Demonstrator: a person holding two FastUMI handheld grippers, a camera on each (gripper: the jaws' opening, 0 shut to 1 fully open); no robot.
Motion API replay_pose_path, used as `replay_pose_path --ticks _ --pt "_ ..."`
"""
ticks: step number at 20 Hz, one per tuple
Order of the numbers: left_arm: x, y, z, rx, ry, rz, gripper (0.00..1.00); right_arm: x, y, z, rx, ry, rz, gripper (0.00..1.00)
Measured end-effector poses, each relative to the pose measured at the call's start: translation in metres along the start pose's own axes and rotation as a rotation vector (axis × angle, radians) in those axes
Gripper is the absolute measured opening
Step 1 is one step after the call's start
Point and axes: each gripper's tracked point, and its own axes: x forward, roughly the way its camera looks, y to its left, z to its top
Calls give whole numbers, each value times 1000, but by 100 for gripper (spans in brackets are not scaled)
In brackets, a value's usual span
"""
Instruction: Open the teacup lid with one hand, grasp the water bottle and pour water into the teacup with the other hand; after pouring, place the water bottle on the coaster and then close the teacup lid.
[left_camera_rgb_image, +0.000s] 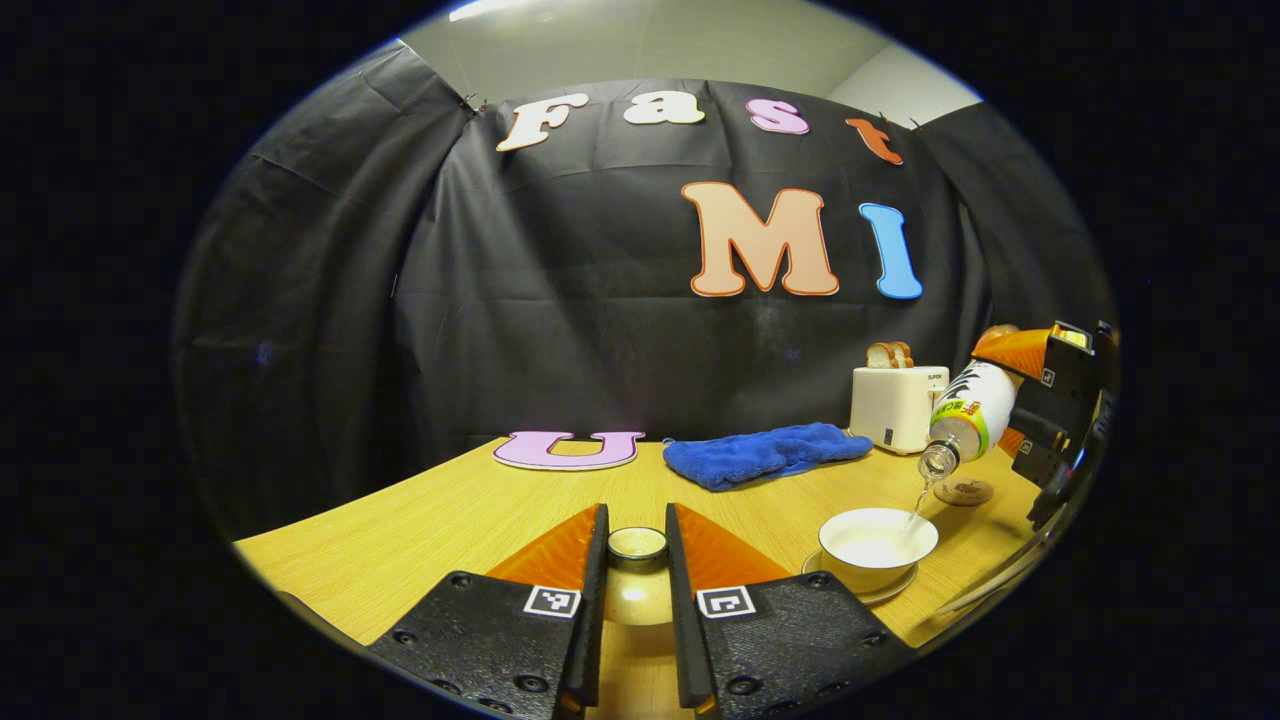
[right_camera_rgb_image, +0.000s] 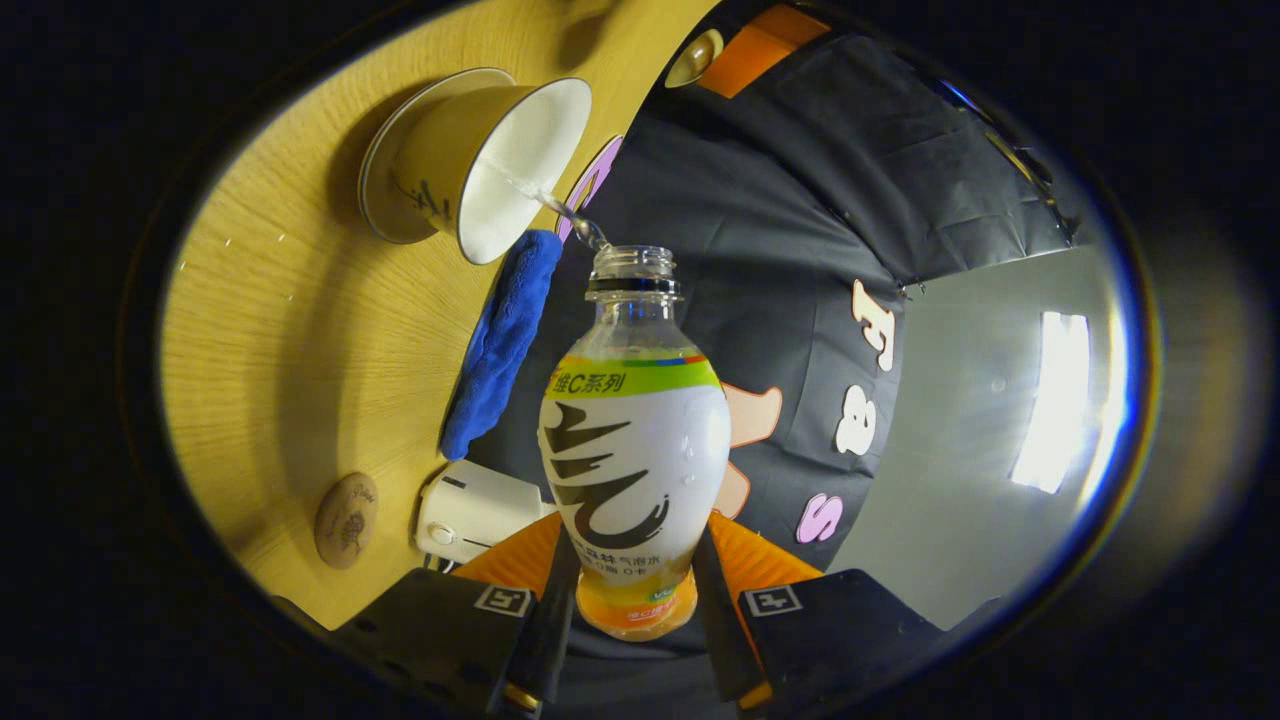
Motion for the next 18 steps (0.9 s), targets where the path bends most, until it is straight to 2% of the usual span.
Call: replay_pose_path --ticks 5,8,10,13,16,18 --pt "0 0 0 0 0 0 28 0 0 2 -9 -2 2 60" --pt "0 0 0 0 0 0 28 1 9 -1 74 22 63 60" --pt "0 0 0 0 0 0 28 1 28 -9 244 65 176 61" --pt "0 0 1 0 -1 0 28 -3 62 -9 589 140 353 59" --pt "0 0 0 0 -1 0 28 -20 75 3 935 203 454 60" --pt "0 0 0 0 -1 0 28 -21 72 8 1176 248 481 62"
